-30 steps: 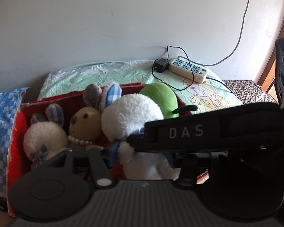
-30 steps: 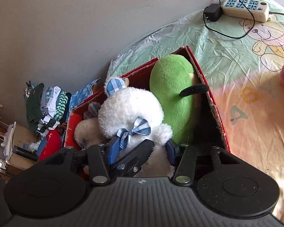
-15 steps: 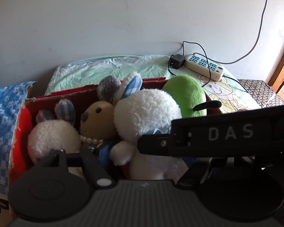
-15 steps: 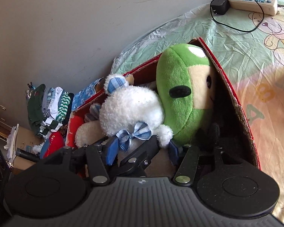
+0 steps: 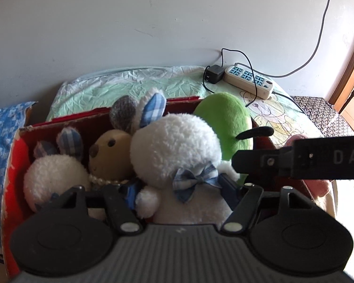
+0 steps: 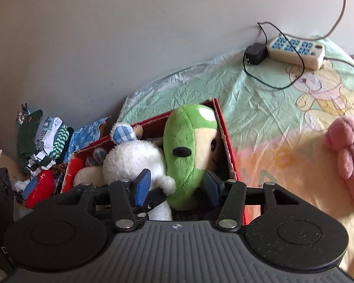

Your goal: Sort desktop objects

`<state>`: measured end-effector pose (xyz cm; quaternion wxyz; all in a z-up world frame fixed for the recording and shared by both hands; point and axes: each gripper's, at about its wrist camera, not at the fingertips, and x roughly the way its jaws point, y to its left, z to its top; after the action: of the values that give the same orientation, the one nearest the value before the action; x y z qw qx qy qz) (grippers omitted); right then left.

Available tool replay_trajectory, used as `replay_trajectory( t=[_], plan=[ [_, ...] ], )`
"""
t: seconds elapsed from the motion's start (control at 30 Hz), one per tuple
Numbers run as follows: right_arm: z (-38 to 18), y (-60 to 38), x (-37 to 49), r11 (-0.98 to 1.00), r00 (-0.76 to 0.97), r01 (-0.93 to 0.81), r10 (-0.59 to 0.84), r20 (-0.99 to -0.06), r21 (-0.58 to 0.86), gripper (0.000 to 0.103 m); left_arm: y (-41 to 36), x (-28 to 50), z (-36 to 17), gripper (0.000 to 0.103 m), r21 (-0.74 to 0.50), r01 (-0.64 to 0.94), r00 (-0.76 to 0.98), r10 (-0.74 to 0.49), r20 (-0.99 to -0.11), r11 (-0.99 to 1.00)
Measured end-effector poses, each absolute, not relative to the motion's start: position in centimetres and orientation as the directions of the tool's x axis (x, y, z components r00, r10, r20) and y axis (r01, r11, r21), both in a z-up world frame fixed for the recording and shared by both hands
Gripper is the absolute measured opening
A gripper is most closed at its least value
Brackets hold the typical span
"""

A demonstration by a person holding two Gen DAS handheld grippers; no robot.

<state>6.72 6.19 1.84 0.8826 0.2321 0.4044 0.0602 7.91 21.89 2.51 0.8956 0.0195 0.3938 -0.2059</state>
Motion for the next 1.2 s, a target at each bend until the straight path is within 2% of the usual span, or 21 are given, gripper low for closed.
replay_trajectory(
  t=[0.07,0.13,0.3,0.4,0.57,0.67,0.8,0.93,1.07,1.2],
  plan=[
    [1.0,5.9,7.4,0.870,0.651,0.128,0.289,-0.702,0.476,0.052,21.8,8.0,2.3,0.074,-0.137,0.386,0.595,-0.360,-0.719,0.912],
    [0.7,6.1,7.8,0.866,0.659,0.161,0.264,-0.704,0.474,0.046,21.8,7.8,2.2,0.073,-0.135,0.394,0.590,-0.363,-0.721,0.909],
    [1.1,7.8,9.0,0.902,0.666,0.186,0.176,-0.725,0.389,0.055,21.9,7.6,2.0,0.072,-0.137,0.395,0.581,-0.362,-0.729,0.908],
    [1.1,8.2,9.3,0.918,0.664,0.183,0.148,-0.733,0.352,0.055,22.1,7.6,2.1,0.071,-0.138,0.399,0.579,-0.366,-0.729,0.906],
    [1.5,7.7,9.1,0.933,0.646,0.142,0.165,-0.745,0.330,0.044,22.6,7.4,2.2,0.067,-0.169,0.417,0.557,-0.398,-0.729,0.893],
    [2.3,7.9,8.4,0.953,0.645,0.096,0.160,-0.748,0.286,0.043,23.1,7.0,2.5,0.067,-0.178,0.421,0.554,-0.408,-0.726,0.889],
    [3.1,8.1,7.6,0.980,0.645,0.051,0.114,-0.755,0.192,0.043,24.0,6.7,2.7,0.067,-0.172,0.413,0.566,-0.400,-0.721,0.894],
    [2.4,10.3,8.0,0.999,0.633,-0.043,0.036,-0.774,0.012,0.044,23.9,7.7,2.2,0.067,-0.190,0.389,0.550,-0.393,-0.737,0.901],
    [2.7,9.7,7.9,0.995,0.641,-0.044,0.100,-0.761,0.094,0.048,22.4,8.2,1.3,0.062,-0.147,0.395,0.539,-0.359,-0.762,0.907],
    [4.4,8.3,6.2,0.979,0.703,-0.070,0.186,-0.687,0.193,0.049,22.2,8.4,1.3,0.061,-0.155,0.400,0.537,-0.368,-0.759,0.903]
  ],
)
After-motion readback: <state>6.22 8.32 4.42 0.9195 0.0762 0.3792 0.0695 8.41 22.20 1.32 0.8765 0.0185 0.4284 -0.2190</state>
